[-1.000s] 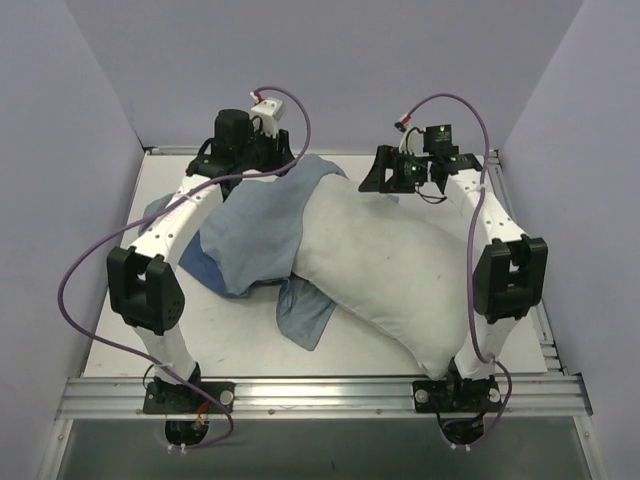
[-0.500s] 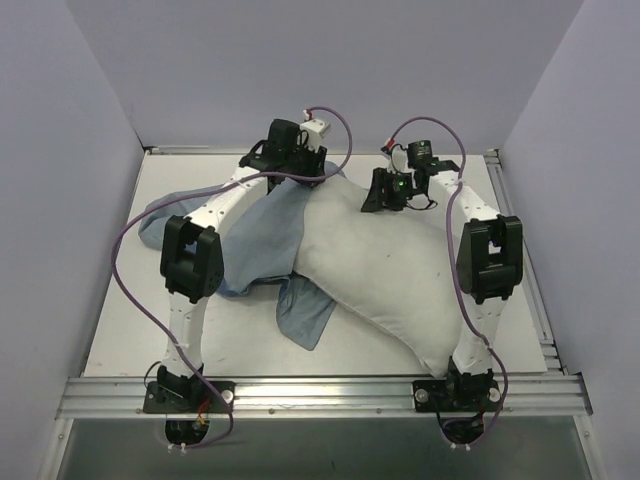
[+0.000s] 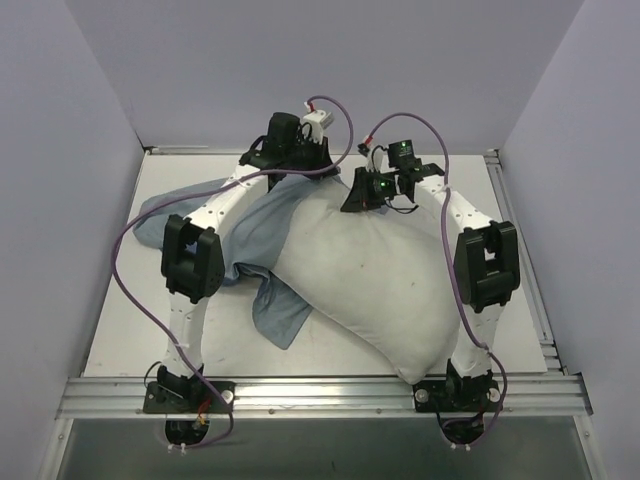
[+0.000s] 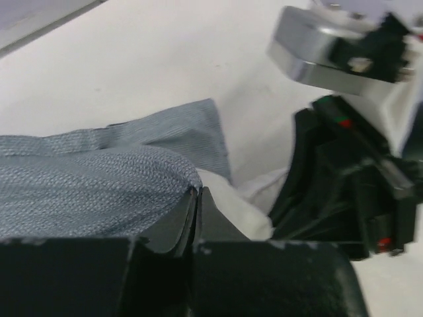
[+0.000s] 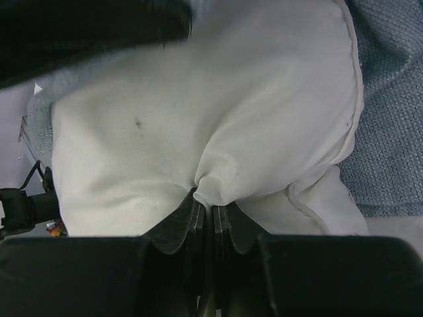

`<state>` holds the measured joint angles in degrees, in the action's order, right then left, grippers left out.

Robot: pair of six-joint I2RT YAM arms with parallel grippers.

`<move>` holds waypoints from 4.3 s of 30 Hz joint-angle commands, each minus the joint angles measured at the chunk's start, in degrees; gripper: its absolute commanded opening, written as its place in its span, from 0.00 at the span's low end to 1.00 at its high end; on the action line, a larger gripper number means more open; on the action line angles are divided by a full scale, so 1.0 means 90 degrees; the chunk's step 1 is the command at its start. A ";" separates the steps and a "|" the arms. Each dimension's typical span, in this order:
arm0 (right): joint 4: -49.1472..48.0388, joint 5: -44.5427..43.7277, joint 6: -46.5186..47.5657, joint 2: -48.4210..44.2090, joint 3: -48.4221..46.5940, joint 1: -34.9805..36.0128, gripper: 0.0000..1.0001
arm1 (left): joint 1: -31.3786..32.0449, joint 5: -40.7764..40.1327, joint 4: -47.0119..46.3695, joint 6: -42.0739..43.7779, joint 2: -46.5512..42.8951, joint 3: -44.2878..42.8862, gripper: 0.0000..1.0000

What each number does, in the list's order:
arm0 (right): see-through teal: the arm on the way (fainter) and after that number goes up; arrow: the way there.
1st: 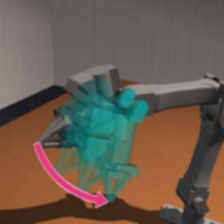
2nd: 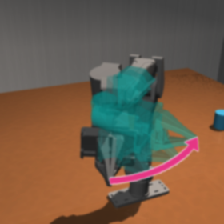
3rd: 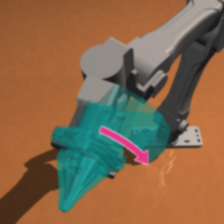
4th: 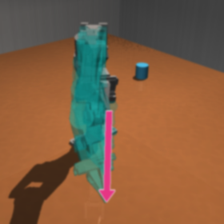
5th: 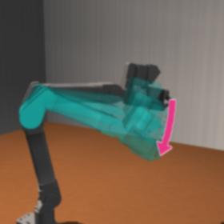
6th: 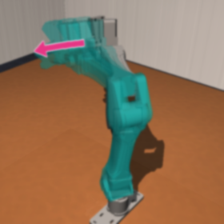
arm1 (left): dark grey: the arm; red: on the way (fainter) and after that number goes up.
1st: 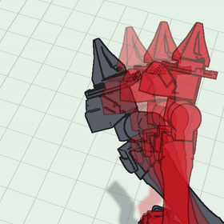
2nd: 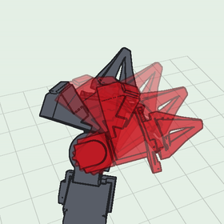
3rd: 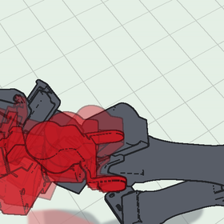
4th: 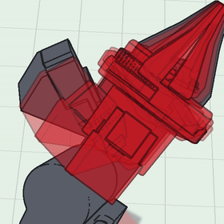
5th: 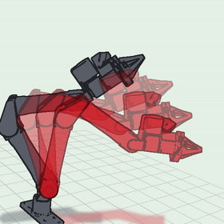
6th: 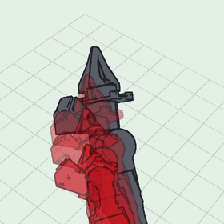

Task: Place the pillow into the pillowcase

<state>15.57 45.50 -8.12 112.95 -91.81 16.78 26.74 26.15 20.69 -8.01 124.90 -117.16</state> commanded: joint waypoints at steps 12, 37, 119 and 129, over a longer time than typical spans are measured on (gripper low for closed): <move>-0.0564 0.0121 -0.0605 -0.0303 -0.0734 -0.0595 0.40 | -0.0167 0.0960 -0.1625 -0.0296 -0.2421 0.2773 0.68; 0.1639 -0.3110 0.1888 -0.1458 0.1247 0.2970 0.95 | 0.1527 0.0163 0.1805 0.6378 -0.8597 0.9335 0.94; 0.1179 -0.1451 0.0853 -0.3700 0.3462 -0.2059 0.46 | 0.1743 -0.0669 0.0758 0.3897 -0.3839 0.3760 0.94; 0.2301 -0.2437 0.0523 -0.4132 0.3718 -0.2508 0.70 | 0.3083 -0.1675 -0.0053 0.5069 -0.3352 0.4503 0.98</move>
<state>30.00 28.34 -1.87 75.09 -57.84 -4.05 52.40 15.27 24.64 32.51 93.34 -76.58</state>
